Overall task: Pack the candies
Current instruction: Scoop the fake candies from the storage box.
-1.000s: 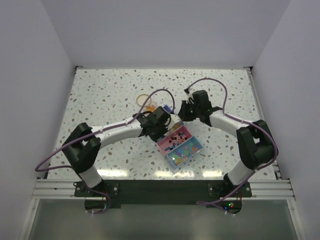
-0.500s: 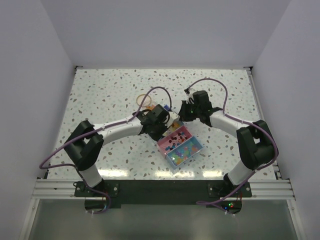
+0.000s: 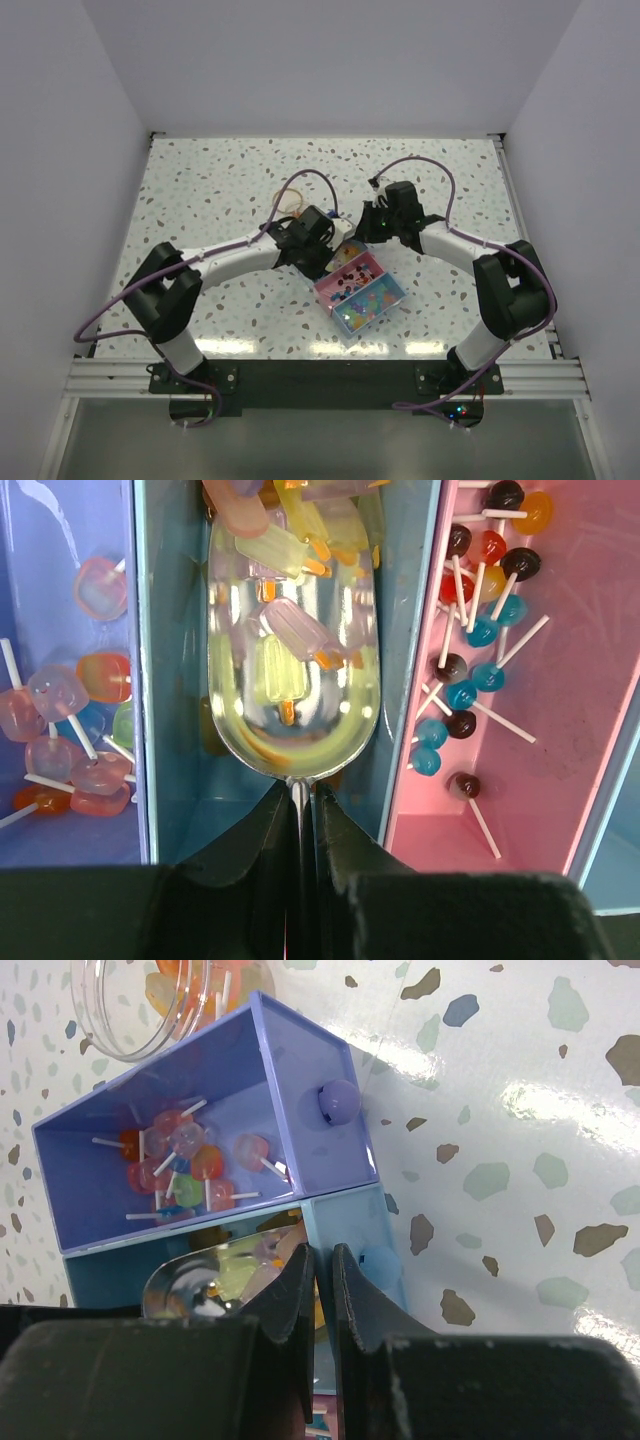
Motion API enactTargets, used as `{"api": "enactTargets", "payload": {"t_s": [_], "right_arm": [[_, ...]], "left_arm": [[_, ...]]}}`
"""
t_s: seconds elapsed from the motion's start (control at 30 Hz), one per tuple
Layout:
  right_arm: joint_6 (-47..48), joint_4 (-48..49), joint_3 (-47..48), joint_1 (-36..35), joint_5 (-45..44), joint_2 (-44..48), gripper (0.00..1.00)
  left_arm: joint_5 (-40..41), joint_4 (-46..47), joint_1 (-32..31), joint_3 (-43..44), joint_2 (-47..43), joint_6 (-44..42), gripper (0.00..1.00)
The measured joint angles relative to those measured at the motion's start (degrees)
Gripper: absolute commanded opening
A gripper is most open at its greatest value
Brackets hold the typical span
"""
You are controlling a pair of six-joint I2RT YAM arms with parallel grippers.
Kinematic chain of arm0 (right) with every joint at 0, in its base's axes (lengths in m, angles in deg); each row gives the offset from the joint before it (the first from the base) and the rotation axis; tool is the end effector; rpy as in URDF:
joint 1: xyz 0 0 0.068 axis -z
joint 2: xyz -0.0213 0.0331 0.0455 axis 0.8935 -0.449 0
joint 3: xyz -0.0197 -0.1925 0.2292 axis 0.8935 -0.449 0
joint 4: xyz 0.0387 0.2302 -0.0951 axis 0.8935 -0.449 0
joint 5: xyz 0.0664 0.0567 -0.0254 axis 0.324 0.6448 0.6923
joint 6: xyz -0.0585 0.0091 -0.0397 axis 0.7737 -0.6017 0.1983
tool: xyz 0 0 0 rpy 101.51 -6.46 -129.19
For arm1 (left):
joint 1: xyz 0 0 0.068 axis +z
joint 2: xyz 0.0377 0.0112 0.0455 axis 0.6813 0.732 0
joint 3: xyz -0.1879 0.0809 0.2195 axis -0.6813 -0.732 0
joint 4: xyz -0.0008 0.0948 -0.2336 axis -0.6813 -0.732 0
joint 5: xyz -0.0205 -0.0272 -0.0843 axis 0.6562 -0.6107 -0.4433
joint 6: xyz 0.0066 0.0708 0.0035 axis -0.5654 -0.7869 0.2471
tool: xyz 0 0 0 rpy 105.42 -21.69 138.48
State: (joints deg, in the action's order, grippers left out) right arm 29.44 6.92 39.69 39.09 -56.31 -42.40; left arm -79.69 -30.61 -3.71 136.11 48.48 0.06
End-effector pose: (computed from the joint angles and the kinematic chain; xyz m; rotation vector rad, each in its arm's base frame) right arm 0.3172 0.1623 0.2122 -0.2098 2.3753 0.7581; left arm 0.2395 -0.2620 0.2148 0.9854 2.4790 -0.4377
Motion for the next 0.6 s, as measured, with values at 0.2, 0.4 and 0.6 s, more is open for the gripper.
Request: {"api": "enactTargets", "payload": {"t_s": [0.2,0.4,0.6], "right_arm": [[0.02,-0.02,0.0,0.0,0.0,-0.11,0.0],[0.04,-0.07,0.11,0.0,0.07,-0.28,0.0],[0.09,-0.33,0.33,0.0,0.42,-0.39,0.0]], "left_arm": [[1.03,4.37,-0.42,-3.72,-2.43,-0.66,0.0],[3.21,6.84,-1.51,-5.79,-3.98,-2.45,0.0],[2.97,6.64,-1.46,-2.73,0.94,-1.4,0.0]]}}
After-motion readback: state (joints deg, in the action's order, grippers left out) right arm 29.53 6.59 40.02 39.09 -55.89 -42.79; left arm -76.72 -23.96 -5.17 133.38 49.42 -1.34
